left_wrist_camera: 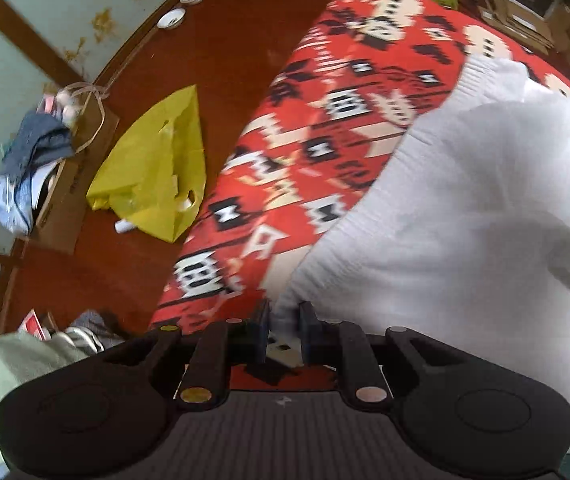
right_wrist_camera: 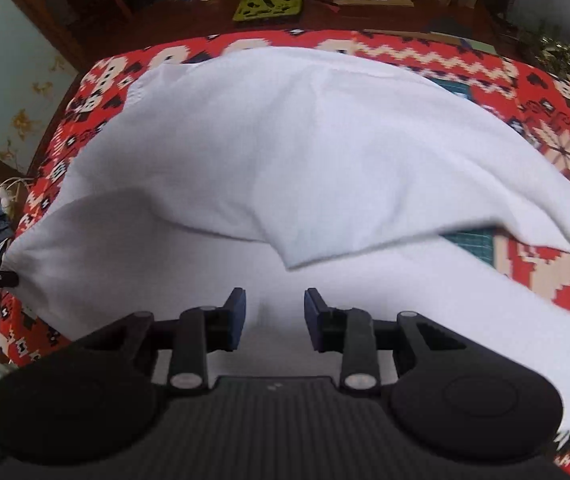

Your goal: Fold clothes

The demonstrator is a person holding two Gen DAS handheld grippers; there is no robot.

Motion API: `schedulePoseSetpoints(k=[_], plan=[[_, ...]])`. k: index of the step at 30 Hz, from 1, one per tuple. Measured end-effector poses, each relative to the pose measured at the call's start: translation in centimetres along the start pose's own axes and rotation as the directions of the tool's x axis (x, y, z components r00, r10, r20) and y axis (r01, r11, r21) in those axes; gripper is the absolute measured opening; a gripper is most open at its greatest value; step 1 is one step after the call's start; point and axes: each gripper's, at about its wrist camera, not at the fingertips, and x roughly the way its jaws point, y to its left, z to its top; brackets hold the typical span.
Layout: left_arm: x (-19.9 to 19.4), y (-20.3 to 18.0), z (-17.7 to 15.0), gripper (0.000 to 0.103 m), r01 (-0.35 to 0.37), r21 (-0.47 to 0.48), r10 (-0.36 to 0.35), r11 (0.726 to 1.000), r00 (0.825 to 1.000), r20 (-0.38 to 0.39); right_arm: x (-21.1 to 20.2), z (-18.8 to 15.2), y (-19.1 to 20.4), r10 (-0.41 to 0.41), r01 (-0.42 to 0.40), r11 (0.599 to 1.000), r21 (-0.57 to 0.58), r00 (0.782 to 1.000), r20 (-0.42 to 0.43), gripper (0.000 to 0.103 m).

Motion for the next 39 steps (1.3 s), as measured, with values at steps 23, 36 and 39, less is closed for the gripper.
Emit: schedulePoseSetpoints(k=[23, 36, 39], plan=[[0.3, -2.7, 7.8, 0.035, 0.221, 0.286, -0.275, 0.932, 0.947, 0.165, 2.1, 6.8, 0.1, -0.043, 0.043, 0.999, 0.0, 0.995, 0.09, 0.037], [4.6, -13.6, 17.9, 0.037, 0.202, 0.43, -0.29, 0.88, 0.945, 0.149, 2.5, 9.0, -7.8, -0.075, 0.068, 0.995, 0.072, 0.993, 0.087, 0.037], [5.5, -14.3, 18.1, 0.037, 0.213, 0.444, -0.292, 0.87, 0.949, 0.116, 3.0, 9.5, -8.5, -0.065, 0.059, 0.995, 0.081, 0.995, 0.081, 0.037]])
